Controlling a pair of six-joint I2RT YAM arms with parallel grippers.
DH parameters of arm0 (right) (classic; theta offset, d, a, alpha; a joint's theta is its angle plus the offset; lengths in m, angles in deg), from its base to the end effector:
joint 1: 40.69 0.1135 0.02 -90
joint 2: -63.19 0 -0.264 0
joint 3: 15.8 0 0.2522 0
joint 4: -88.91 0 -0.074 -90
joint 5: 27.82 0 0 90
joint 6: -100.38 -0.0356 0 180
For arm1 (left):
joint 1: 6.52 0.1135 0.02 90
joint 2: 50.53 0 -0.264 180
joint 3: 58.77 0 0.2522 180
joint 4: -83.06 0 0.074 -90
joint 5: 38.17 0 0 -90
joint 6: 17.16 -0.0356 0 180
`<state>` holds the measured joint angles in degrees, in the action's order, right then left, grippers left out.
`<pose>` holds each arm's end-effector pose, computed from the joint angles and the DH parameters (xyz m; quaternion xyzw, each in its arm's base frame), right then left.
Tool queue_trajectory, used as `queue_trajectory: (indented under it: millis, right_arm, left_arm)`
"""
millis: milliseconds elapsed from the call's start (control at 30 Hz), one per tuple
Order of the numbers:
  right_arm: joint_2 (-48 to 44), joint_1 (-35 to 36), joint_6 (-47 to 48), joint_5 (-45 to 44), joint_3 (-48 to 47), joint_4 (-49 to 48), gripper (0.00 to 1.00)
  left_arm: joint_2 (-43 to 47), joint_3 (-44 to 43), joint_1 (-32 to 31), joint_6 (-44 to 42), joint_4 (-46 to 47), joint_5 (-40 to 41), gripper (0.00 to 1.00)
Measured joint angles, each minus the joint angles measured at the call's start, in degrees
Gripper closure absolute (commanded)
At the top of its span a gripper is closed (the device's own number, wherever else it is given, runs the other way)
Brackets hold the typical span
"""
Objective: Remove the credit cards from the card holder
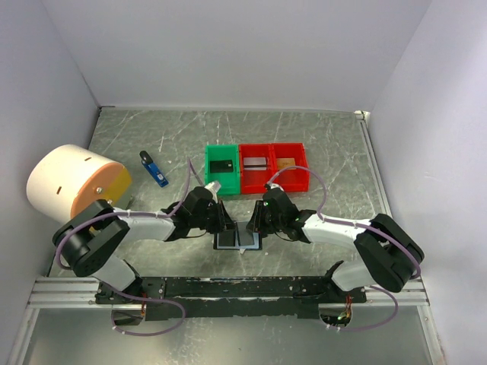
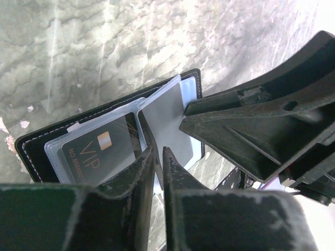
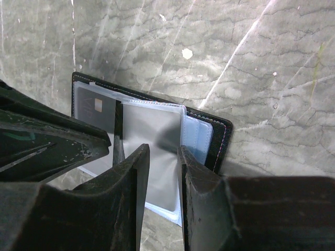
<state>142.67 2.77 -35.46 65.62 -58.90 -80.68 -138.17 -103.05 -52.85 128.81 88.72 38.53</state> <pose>0.1799 0.1734 0.1436 0.0083 0.9294 0.2785 0.2422 0.1864 -0.2071 0.1377 -0.0241 0.8927 -0.4061 0.1936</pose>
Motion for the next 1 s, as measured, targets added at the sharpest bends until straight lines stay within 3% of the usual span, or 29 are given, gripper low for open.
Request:
queue_trajectory:
  millis: [167,433,533,767,1000]
  right_arm:
    - [0.0,0.0,0.0,-0.02,0.0,0.0,0.71]
    - [0.0,-0.13,0.0,0.07,0.13,-0.26,0.71]
    - [0.02,-0.17,-0.02,0.31,0.37,-0.74,0.71]
    - [0.0,-0.66,-0.22,1.49,1.27,-2.6,0.71]
    - [0.0,-0.76,-0.28,1.6,1.29,-2.62,0.71]
  left_arm:
    - [-1.38,0.0,-0.02,0.24,-0.59,0.07,0.63]
    - [-2.75,0.46,-0.02,2.08,1.46,0.0,0.63]
    - [-4.35,1.55,-0.07,3.61,5.53,-0.57,0.67]
    - [-6.69,3.8,-0.28,6.21,12.39,-0.98,0.9]
    - [-5.03,4.13,-0.48,6.47,11.52,-0.35,0.92]
